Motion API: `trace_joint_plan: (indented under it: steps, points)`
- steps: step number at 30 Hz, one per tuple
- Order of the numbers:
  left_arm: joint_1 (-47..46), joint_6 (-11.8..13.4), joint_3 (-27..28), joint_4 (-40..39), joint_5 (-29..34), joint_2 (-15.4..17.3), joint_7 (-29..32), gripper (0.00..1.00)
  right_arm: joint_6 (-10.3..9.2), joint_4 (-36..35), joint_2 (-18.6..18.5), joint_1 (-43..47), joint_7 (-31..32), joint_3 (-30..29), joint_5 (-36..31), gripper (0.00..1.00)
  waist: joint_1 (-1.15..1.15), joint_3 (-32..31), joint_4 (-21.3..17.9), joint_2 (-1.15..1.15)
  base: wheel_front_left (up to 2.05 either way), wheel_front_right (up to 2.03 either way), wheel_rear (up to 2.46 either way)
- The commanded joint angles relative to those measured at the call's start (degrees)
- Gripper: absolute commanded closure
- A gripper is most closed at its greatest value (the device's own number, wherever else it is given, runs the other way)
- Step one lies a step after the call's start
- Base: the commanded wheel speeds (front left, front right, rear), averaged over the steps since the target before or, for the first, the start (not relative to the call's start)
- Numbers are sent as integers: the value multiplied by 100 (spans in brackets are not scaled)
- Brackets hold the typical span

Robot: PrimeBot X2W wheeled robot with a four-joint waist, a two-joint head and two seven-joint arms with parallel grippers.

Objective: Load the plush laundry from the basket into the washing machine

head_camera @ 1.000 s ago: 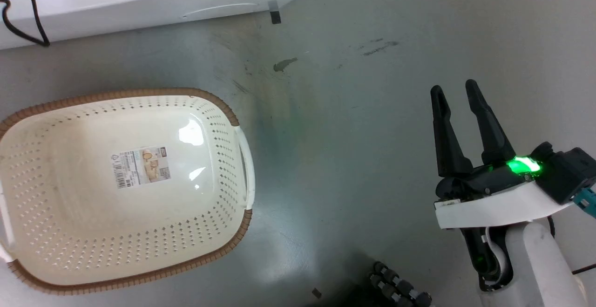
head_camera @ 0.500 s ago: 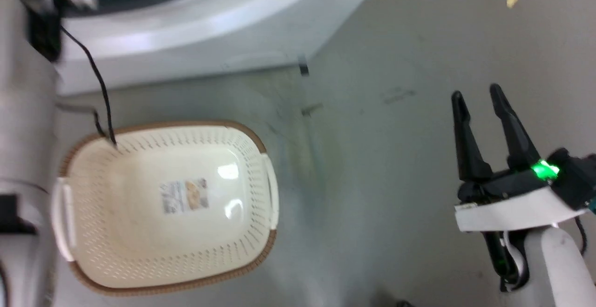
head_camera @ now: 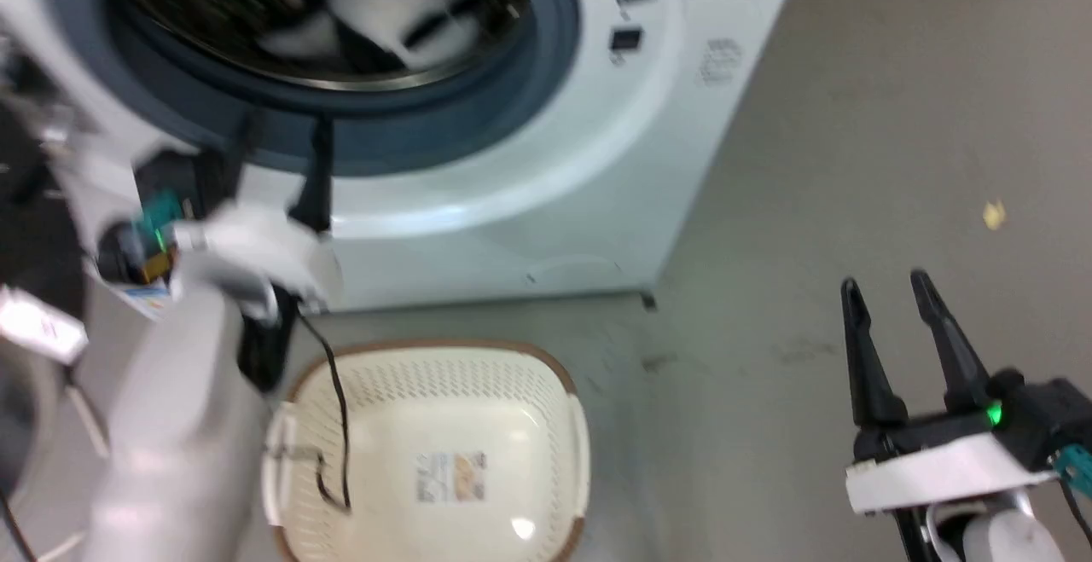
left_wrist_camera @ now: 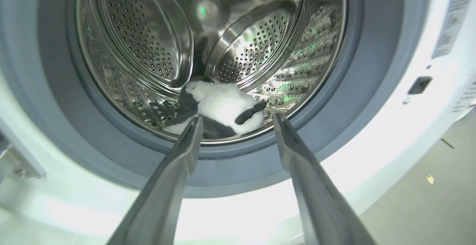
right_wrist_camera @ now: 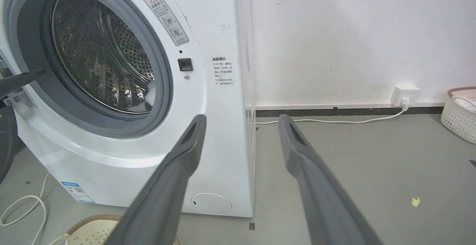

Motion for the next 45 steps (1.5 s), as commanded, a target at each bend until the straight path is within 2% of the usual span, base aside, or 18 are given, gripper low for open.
trace_joint_plan:
  steps: [1, 4, 7, 8, 9, 11, 12, 13, 14, 19, 25, 33, 34, 45]
  points:
    - [388, -33, 58, -259, -13, -52, -29, 0, -4, 18, 2, 133, -25, -36, -45, 0, 3, -589, 498, 0, 0, 0, 0]
    - [1125, -28, 108, -775, 16, -151, -29, 0, -4, 25, 2, 321, -25, -48, 17, 0, 3, -814, 655, 0, 0, 0, 0]
    - [1854, 94, 187, -1300, 97, -233, -29, 0, -4, 46, 2, 507, -25, -44, 1, 0, 3, -1022, 763, 0, 0, 0, 0]
    - [1854, 94, 187, -1300, 97, -233, -29, 0, -4, 46, 2, 507, -25, -44, 1, 0, 3, -1022, 763, 0, 0, 0, 0]
    - [2315, 220, 272, -1696, 136, -350, -30, 0, -4, 44, 2, 627, -25, -64, 4, 0, 3, -1114, 833, 0, 0, 0, 0]
    - [2538, 255, 265, -1870, 199, -399, -30, 0, -4, 45, 2, 684, -25, -62, -4, 0, 3, -1162, 867, 0, 0, 0, 0]
    - [2949, 394, 299, -2173, 347, -478, -30, 0, -4, 66, 2, 793, -25, -11, -20, 0, 3, -1243, 906, 0, 0, 0, 0]
    - [2949, 394, 299, -2173, 347, -478, -30, 0, -4, 66, 2, 793, -25, -11, -20, 0, 3, -1243, 906, 0, 0, 0, 0]
    - [3306, 500, 399, -2389, 383, -603, -30, 0, -4, 83, 2, 880, -25, 41, 9, 0, 3, -1302, 938, 0, 0, 0, 0]
    - [3802, 592, 567, -2695, 475, -775, -30, 0, -4, 100, 2, 1013, -25, 150, -4, 0, 3, -1390, 969, 0, 0, 0, 0]
    - [4017, 510, 507, -2809, 824, -803, -30, 0, -4, 96, 2, 1089, -25, 175, -13, 0, 3, -1390, 1001, 0, 0, 0, 0]
    - [4012, 440, 597, -2854, 980, -896, -30, 0, -4, 93, 2, 1063, -25, 204, 6, 0, 3, -1313, 995, 0, 0, 0, 0]
    - [3965, 461, 588, -2830, 949, -872, -3, 100, 0, 90, 0, 1013, 3, 190, 10, 100, 3, -1313, 995, 0, 0, 0, 0]
    - [3980, 475, 605, -2894, 1012, -883, 83, 100, 0, 73, 0, 992, 83, 177, -44, 100, 4, -1320, 1010, 0, 0, 0, 0]
